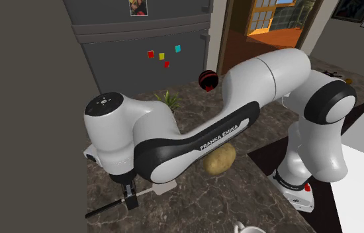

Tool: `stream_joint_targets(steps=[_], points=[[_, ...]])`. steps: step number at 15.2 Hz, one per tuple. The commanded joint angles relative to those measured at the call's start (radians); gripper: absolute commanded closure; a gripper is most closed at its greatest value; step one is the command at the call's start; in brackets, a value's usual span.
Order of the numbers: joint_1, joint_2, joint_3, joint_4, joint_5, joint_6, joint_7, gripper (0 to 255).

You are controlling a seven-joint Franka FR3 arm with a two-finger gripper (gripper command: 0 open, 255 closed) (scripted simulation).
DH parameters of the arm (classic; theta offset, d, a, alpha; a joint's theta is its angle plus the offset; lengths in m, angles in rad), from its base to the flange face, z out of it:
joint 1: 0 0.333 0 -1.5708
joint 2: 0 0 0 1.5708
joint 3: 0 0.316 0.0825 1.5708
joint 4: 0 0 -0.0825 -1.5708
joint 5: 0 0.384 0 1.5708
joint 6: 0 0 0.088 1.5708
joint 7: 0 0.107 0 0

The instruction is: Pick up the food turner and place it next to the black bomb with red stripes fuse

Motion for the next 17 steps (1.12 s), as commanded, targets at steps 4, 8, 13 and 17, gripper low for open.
stream_joint_targets(steps=[4,8,13,17], points=[[0.001,0.018,-0.003,-0.05,-0.008,0.067,0.005,0],[0.001,0.018,-0.003,-0.05,-0.008,0.067,0.005,0],[0.001,0.018,-0.003,-0.05,-0.008,0.067,0.005,255],[0.001,0.018,-0.003,-0.05,-0.008,0.067,0.005,255]])
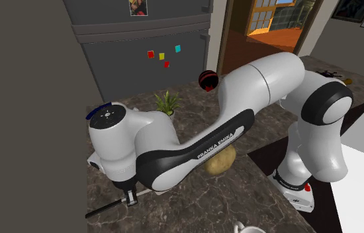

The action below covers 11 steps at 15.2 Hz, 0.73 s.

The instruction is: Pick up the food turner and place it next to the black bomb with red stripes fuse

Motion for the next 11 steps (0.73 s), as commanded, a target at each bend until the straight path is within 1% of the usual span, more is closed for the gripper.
stream_joint_targets(steps=[1,5,11], points=[[0.0,0.0,0.0,0.0,0.0,0.0,0.0,255],[0.0,0.0,0.0,0.0,0.0,0.0,0.0,255],[0.002,-0.011,0.003,0.066,0.006,-0.076,-0.004,255]])
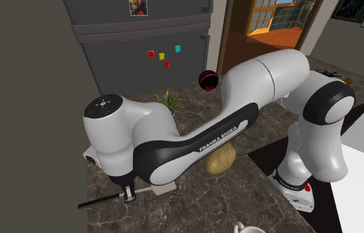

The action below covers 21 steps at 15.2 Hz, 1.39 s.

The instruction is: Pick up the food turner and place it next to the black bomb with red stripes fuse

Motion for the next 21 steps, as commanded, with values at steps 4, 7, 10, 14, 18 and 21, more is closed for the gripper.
stream_joint_targets(steps=[4,7,10,14,18,21], points=[[0.003,-0.003,0.002,0.062,0.003,-0.065,-0.004,255],[0.006,-0.002,0.003,0.104,0.003,-0.106,-0.004,255],[0.01,0.002,0.004,0.15,0.002,-0.148,-0.005,255],[0.017,0.011,0.004,0.219,-0.001,-0.207,-0.005,255],[0.027,0.028,0.005,0.298,-0.006,-0.27,-0.005,255],[0.036,0.045,0.005,0.366,-0.012,-0.321,-0.005,255]])
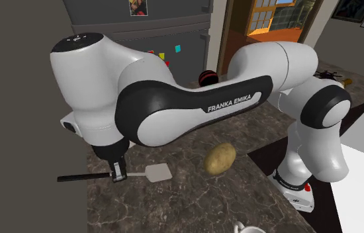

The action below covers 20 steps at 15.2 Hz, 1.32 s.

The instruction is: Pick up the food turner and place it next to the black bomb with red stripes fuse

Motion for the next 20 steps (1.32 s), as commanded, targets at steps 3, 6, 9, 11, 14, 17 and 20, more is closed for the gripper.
stream_joint_targets(steps=[3,6,9,11,14,17,20], points=[[0.016,0.029,-0.001,0.102,-0.01,-0.073,0.001,255],[0.032,0.061,-0.002,0.195,-0.02,-0.135,0.001,255],[0.053,0.102,-0.005,0.301,-0.034,-0.2,0.0,255],[-0.018,-0.032,0.001,0.091,0.01,-0.122,-0.027,255],[-0.094,-0.184,-0.006,-0.122,0.067,-0.053,-0.082,255],[-0.149,-0.31,-0.027,-0.284,0.116,-0.011,-0.147,255],[-0.189,-0.421,-0.058,-0.416,0.155,0.014,-0.215,255]])
